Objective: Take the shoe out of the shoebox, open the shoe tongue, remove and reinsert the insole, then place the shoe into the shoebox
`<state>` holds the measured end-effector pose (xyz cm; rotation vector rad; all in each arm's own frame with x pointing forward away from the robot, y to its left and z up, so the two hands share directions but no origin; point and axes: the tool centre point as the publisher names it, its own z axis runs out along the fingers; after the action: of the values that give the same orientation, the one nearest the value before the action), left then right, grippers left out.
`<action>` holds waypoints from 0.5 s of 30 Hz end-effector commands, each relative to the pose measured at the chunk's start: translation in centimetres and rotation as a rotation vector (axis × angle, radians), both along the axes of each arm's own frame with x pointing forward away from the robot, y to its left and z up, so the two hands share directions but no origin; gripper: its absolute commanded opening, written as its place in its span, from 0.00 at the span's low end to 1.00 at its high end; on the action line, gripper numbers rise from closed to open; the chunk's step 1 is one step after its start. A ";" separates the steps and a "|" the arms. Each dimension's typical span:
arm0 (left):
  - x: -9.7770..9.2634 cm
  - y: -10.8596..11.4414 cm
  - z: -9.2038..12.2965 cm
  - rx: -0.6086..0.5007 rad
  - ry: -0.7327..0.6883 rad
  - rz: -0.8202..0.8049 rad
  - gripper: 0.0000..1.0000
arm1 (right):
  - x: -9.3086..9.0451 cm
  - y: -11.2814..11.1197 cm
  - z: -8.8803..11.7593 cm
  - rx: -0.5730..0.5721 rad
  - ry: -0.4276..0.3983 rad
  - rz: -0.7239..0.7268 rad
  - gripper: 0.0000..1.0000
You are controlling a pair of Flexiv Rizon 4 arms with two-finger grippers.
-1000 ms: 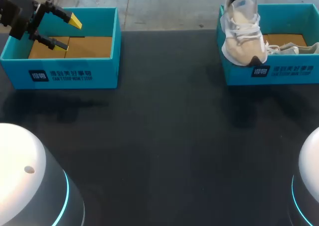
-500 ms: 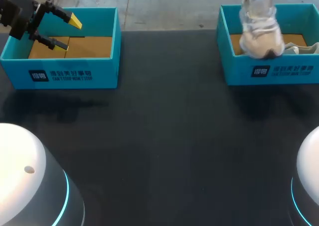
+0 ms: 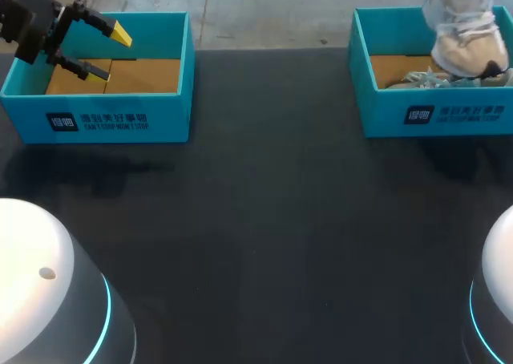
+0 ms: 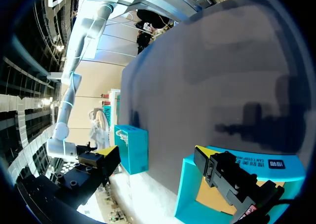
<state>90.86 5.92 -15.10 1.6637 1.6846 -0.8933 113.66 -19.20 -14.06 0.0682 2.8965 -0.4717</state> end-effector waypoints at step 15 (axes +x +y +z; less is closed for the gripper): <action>-0.1 0.0 0.0 0.003 -0.002 0.001 1.00 | 4.0 -8.4 -2.7 0.029 0.030 -0.119 0.00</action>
<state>90.86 5.93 -15.10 1.6637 1.6847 -0.8932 116.44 -26.97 -16.56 0.2168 2.9161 -0.4670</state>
